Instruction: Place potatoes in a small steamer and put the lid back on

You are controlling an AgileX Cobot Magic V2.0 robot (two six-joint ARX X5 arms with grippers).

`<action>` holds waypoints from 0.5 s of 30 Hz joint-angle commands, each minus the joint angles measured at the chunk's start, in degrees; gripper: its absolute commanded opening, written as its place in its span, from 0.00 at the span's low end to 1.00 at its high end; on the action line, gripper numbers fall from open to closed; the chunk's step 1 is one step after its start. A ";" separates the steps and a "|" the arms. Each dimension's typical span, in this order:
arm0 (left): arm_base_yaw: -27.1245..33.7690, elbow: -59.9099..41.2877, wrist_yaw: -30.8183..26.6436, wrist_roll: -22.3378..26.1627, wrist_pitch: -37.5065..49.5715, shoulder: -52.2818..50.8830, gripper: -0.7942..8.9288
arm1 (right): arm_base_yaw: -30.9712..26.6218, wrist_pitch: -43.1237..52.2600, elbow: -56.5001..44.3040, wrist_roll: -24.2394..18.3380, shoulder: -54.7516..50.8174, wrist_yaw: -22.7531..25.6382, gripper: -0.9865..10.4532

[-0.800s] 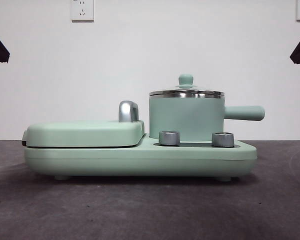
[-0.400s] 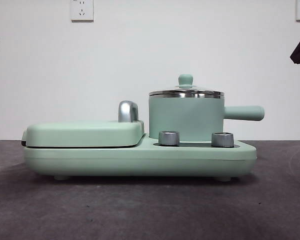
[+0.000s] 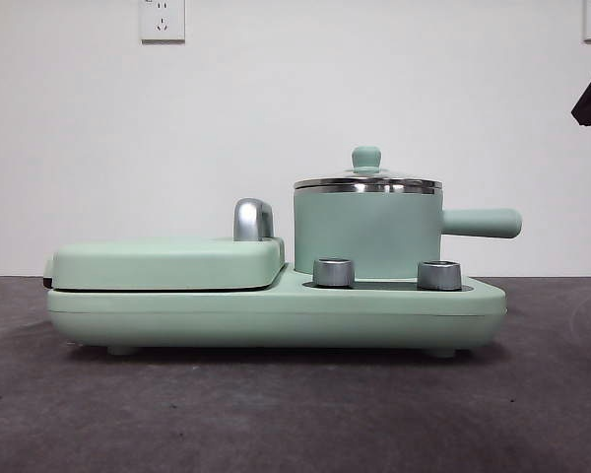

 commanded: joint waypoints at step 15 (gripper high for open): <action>1.33 -3.39 0.07 -0.63 4.00 -0.83 0.09 | 0.28 0.63 0.39 0.39 0.13 0.00 0.10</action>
